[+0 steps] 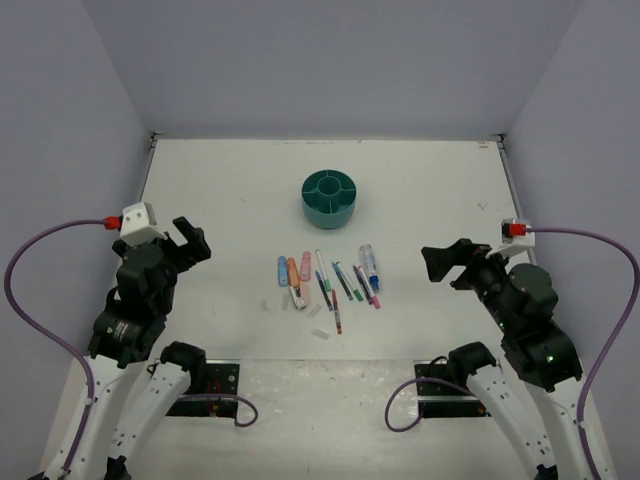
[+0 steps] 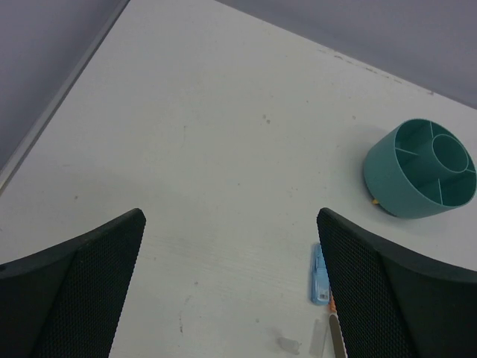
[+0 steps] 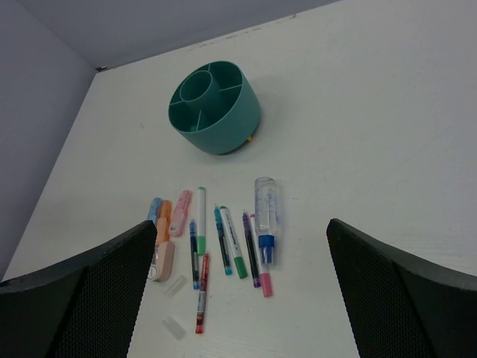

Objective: Sort the stationery into containers
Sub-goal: Pick up the stationery from the center of the board.

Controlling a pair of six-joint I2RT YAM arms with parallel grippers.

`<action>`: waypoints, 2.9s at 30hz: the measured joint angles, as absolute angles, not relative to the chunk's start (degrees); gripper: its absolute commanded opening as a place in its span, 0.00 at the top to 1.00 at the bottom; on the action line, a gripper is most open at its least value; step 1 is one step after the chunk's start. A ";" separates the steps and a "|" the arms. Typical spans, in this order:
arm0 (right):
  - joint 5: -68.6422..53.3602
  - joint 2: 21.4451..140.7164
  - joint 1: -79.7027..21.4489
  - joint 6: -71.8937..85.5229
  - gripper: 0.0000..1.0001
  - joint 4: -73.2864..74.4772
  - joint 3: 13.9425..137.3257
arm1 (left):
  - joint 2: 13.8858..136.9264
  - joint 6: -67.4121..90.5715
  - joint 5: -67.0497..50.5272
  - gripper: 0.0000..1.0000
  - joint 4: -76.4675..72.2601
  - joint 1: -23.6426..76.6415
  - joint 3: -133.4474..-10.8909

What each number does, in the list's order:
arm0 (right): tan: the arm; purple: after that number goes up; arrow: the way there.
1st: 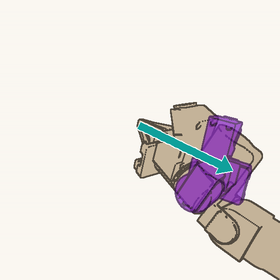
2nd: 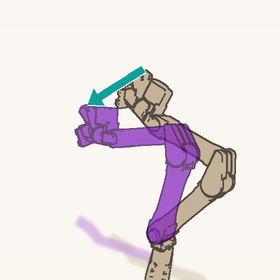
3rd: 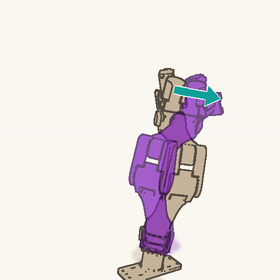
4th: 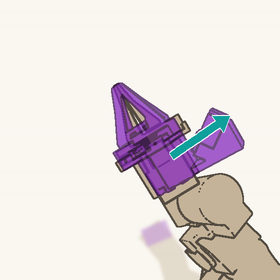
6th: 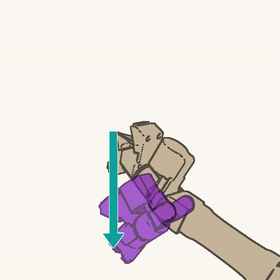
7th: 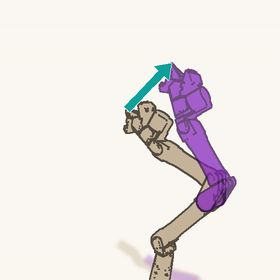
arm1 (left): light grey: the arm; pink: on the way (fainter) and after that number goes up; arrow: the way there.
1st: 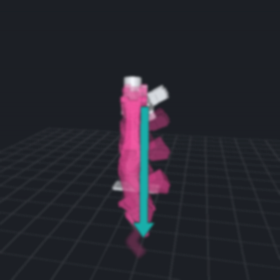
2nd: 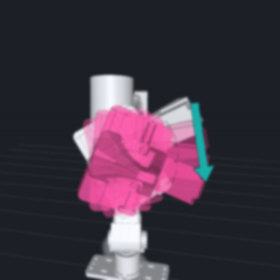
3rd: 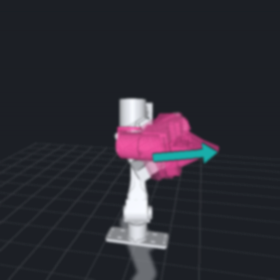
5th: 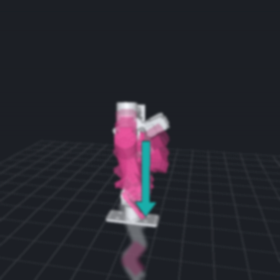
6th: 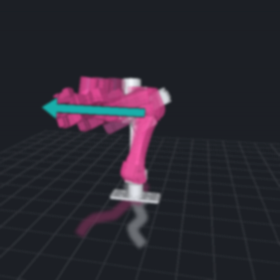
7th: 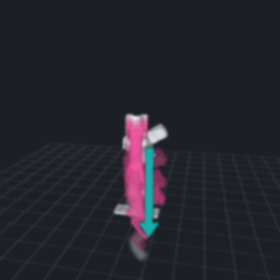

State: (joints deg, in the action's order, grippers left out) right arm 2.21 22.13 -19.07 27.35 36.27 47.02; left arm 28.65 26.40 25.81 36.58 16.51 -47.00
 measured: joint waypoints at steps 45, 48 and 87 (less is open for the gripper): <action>6.77 97.14 -32.99 24.55 0.61 27.31 59.23 | 29.08 25.92 19.01 0.00 34.62 17.29 -45.41; 7.51 99.40 -32.99 24.03 0.65 27.11 61.14 | 29.08 25.91 18.77 0.00 34.44 17.39 -45.41; -2.06 73.46 -27.64 48.50 1.00 10.61 51.85 | 39.16 26.65 -9.91 0.00 22.45 18.29 -43.83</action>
State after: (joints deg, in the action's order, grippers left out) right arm -2.06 73.46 -27.64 48.50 10.61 51.85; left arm 39.16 26.65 -9.91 22.45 18.29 -43.83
